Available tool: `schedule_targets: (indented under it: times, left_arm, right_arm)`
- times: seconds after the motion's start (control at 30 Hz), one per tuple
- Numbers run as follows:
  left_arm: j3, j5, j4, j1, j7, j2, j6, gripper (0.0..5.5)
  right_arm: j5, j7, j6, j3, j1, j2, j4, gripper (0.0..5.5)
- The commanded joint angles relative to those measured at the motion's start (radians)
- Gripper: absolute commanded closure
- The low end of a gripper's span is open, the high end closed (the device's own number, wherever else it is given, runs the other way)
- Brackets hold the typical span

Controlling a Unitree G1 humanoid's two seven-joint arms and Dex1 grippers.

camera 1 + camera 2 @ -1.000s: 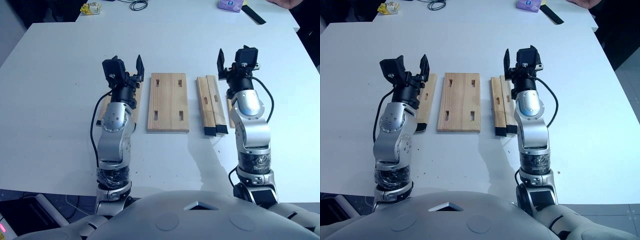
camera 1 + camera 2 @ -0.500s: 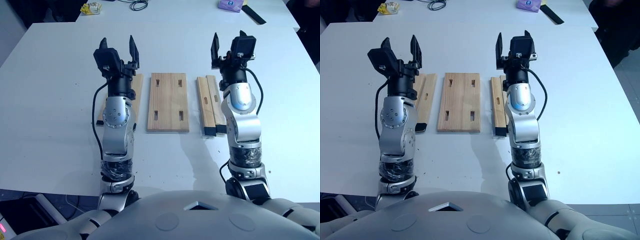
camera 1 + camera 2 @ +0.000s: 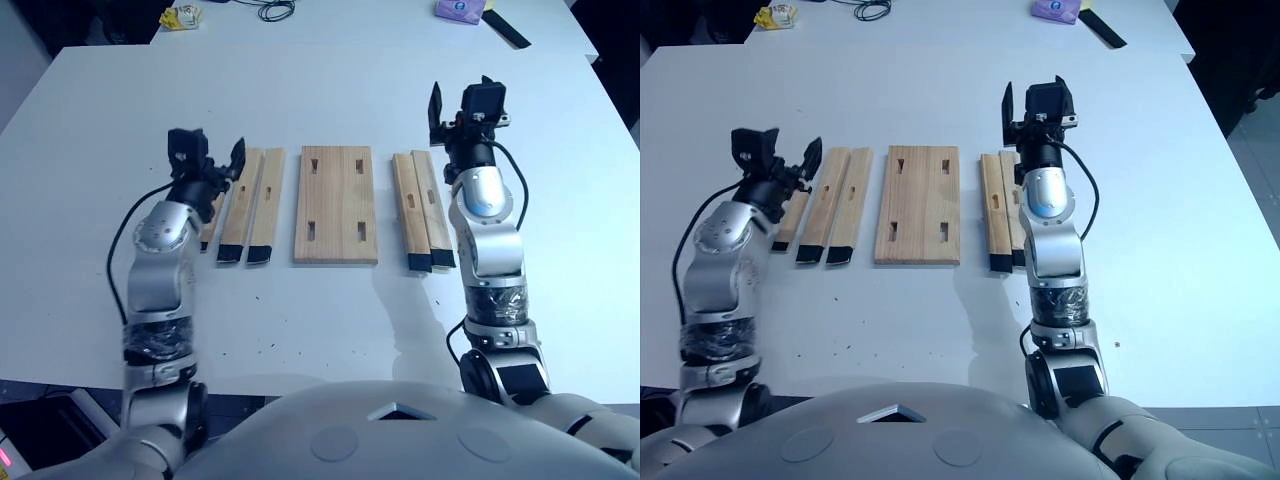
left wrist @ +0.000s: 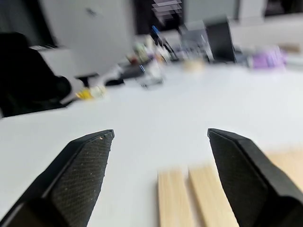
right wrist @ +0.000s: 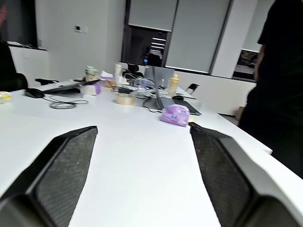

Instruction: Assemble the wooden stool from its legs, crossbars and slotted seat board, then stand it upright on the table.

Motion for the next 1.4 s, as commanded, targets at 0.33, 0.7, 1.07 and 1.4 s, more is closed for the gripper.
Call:
schedule_targets:
  times: [0.33,0.7,1.07,1.4]
  left_arm:
    - [0.087,-0.115,0.135,0.045,-0.272,0.249,0.132,1.82]
    - [0.017,-0.05,0.105,0.126,-0.231,0.244,0.152,1.82]
    - [-0.023,-0.005,0.145,0.137,-0.222,0.239,0.152,1.82]
    - [-0.067,0.069,0.211,0.091,-0.171,0.243,0.168,1.82]
  right_arm:
    - [0.001,-0.007,-0.011,-0.031,0.016,-0.014,0.006,1.88]
    - [0.001,-0.011,-0.017,-0.048,0.02,-0.022,0.009,1.88]
    - [-0.002,-0.025,-0.023,-0.045,0.028,-0.014,0.009,1.88]
    - [-0.002,-0.039,-0.024,-0.043,0.039,-0.004,0.0,1.88]
